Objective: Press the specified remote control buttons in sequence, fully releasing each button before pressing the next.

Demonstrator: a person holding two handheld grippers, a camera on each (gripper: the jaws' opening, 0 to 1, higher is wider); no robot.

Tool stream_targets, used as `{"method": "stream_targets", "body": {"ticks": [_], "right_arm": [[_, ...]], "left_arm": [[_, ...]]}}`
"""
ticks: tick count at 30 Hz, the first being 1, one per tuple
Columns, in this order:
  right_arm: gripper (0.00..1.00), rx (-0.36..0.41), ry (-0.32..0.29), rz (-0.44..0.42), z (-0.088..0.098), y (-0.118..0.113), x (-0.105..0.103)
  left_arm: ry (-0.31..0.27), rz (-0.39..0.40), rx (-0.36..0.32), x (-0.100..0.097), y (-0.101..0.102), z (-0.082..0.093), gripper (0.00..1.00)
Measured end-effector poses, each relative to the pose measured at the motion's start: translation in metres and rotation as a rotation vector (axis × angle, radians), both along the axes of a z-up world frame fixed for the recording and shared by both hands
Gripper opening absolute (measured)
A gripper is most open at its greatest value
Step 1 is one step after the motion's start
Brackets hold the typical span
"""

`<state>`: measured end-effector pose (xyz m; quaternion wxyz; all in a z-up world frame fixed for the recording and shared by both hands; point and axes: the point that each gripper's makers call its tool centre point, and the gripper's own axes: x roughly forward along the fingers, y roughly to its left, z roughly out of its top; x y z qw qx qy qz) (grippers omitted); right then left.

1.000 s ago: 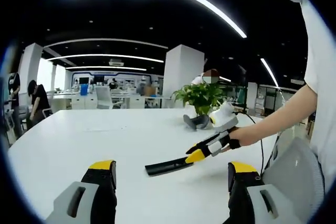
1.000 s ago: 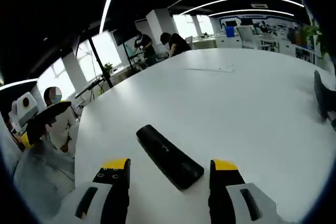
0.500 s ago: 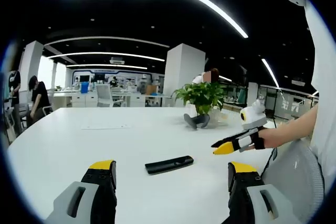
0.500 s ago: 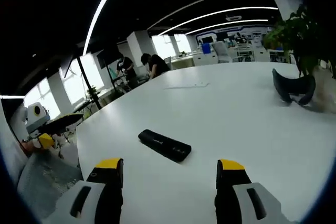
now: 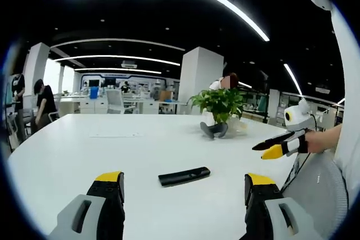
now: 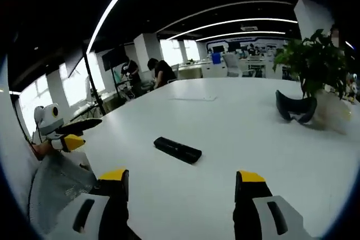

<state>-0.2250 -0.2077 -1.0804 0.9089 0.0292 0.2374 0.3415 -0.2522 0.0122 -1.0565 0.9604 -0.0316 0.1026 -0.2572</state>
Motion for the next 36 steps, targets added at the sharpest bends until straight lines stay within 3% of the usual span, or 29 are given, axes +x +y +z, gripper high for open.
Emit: {"method": "stream_targets", "body": {"ticks": [5, 12, 36], "right_arm": [[0.74, -0.061, -0.017, -0.031, 0.002, -0.015, -0.012], [0.79, -0.038, -0.094, -0.035, 0.011, -0.014, -0.013], [0.77, -0.022, -0.088, -0.059, 0.007, -0.025, -0.011]], "left_arm": [[0.002, 0.000, 0.002, 0.000, 0.000, -0.001, 0.92], [-0.001, 0.005, -0.005, 0.000, 0.001, 0.001, 0.92], [0.012, -0.002, 0.009, -0.001, 0.000, -0.002, 0.92]]}}
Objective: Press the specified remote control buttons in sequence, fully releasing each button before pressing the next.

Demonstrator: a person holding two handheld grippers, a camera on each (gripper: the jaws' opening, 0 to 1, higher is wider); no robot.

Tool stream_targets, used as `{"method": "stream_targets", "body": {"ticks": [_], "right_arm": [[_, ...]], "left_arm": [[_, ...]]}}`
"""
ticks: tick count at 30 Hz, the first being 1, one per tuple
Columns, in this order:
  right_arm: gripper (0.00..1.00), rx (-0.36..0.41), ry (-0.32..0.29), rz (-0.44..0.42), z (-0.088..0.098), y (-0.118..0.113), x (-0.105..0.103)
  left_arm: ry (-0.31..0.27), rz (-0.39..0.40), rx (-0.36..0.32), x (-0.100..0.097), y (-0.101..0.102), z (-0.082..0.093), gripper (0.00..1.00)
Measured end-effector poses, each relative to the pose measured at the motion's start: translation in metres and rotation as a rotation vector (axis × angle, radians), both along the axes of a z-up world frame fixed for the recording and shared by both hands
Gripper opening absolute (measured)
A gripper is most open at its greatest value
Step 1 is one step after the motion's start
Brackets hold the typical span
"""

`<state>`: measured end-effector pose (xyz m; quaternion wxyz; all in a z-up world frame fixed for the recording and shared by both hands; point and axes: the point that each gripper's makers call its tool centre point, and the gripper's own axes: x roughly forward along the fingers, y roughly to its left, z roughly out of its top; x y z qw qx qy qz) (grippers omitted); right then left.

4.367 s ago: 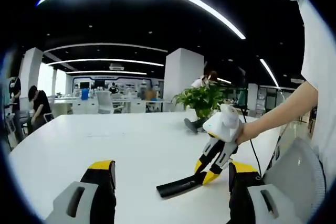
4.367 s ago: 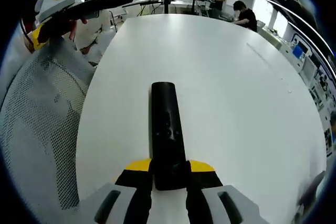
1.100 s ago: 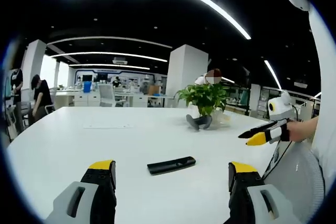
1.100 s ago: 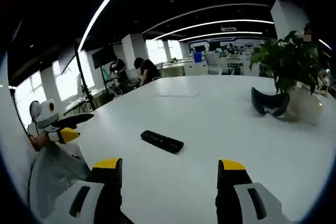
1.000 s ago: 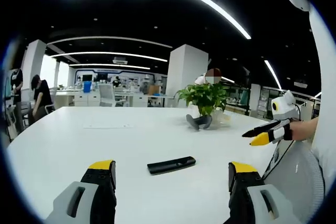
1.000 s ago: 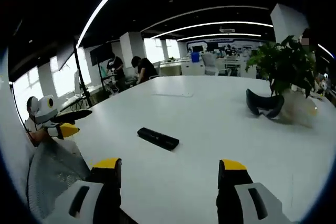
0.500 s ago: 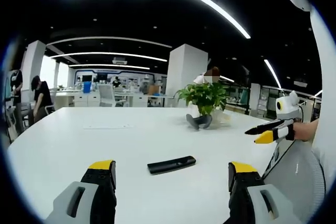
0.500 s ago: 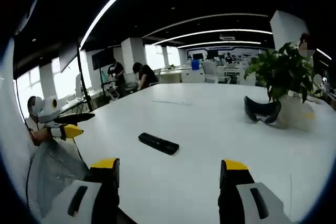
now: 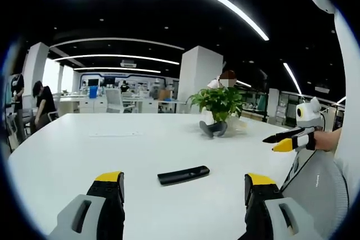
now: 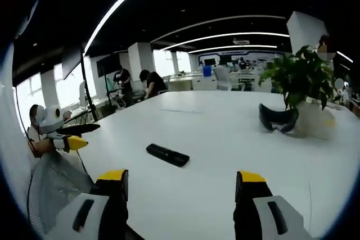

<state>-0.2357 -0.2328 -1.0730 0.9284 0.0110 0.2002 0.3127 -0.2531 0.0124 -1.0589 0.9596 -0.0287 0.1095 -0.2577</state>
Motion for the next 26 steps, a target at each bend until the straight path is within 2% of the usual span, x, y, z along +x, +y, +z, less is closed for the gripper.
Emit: {"method": "stream_targets", "body": {"ticks": [26], "right_arm": [[0.76, -0.029, 0.013, 0.010, -0.0059, 0.0008, -0.0042]], "left_arm": [[0.031, -0.006, 0.014, -0.0022, -0.0024, -0.0063, 0.91]]}}
